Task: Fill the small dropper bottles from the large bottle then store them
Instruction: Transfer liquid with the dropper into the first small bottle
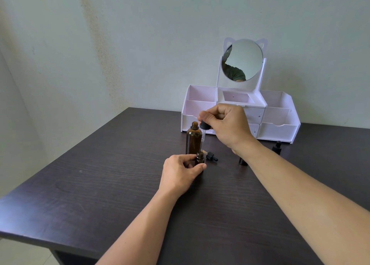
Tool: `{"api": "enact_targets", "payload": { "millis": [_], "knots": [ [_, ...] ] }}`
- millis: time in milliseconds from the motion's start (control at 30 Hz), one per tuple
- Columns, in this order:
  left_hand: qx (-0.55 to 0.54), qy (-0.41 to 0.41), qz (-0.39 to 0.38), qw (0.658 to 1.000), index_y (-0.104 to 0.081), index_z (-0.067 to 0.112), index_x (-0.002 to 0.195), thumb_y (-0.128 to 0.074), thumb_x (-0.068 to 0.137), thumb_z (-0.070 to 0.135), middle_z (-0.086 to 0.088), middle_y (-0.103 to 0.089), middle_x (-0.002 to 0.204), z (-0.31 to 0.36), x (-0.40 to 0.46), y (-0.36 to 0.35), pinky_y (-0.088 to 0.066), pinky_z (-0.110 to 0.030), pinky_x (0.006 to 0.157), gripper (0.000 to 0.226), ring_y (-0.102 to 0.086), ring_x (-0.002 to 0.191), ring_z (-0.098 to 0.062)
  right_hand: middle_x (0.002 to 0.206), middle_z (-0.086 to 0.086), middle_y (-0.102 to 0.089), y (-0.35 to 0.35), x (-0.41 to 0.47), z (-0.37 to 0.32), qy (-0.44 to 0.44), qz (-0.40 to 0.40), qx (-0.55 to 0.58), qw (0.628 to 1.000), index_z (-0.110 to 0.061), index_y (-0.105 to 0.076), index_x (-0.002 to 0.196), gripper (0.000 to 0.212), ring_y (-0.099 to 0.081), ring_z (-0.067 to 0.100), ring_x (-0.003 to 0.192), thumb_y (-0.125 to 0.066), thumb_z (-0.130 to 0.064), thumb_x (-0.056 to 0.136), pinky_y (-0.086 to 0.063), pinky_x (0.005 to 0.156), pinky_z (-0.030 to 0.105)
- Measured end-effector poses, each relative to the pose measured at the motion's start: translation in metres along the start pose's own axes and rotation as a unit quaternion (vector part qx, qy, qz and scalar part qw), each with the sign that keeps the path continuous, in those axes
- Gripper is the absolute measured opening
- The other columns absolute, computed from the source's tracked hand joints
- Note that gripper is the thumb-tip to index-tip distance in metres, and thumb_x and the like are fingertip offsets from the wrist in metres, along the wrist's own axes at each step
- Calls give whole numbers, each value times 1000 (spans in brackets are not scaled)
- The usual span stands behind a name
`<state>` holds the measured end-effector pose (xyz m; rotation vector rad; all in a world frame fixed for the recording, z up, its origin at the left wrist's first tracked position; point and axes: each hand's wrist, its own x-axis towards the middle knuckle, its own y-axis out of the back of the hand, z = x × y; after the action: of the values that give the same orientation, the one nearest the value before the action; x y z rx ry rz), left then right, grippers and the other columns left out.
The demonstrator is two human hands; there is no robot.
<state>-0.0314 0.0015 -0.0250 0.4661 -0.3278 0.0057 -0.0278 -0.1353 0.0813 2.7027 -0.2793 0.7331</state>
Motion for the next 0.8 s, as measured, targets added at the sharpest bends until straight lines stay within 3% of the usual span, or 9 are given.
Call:
{"api": "enact_targets", "payload": {
  "millis": [100, 433, 600, 700, 800],
  "knots": [
    [5, 3, -1, 1000, -68, 22, 121, -76, 80, 39, 14, -54, 60, 0, 0, 0, -39, -8, 53, 45, -50, 51, 2, 69, 1, -72, -1, 0, 0, 4, 4, 2, 1000, -1, -72, 81, 14, -68, 6, 59, -72, -15, 84, -56, 67, 21],
    [7, 10, 3, 1000, -69, 24, 120, -76, 79, 42, 12, -57, 64, 0, 0, 0, -40, -9, 56, 46, -52, 57, -1, 79, 15, -73, 7, 7, -5, -9, 29, 57, 998, -1, -71, 85, 14, -71, 20, 68, -71, -15, 85, -59, 81, 45],
    [6, 10, 5, 1000, -71, 24, 117, -76, 78, 42, 12, -55, 61, 0, 0, -1, -39, -7, 53, 42, -50, 54, 0, 75, 10, -73, 13, 28, -18, 13, 87, 57, 994, -7, -70, 81, 9, -72, 21, 69, -71, -15, 85, -60, 78, 40],
    [0, 9, 8, 1000, -72, 25, 113, -77, 78, 41, 13, -55, 59, 0, -1, -1, -40, -8, 55, 38, -49, 52, 2, 72, 8, -71, 12, 40, -24, 30, 112, 71, 991, -4, -70, 85, 11, -71, 13, 64, -71, -15, 86, -58, 68, 27],
    [-2, 9, 5, 1000, -72, 26, 112, -77, 79, 40, 13, -54, 59, 0, -1, -1, -39, -8, 56, 36, -48, 52, 1, 71, 6, -71, 7, 50, -24, 42, 127, 67, 989, 0, -70, 88, 16, -71, 13, 64, -71, -16, 86, -58, 67, 25]
  ]
}}
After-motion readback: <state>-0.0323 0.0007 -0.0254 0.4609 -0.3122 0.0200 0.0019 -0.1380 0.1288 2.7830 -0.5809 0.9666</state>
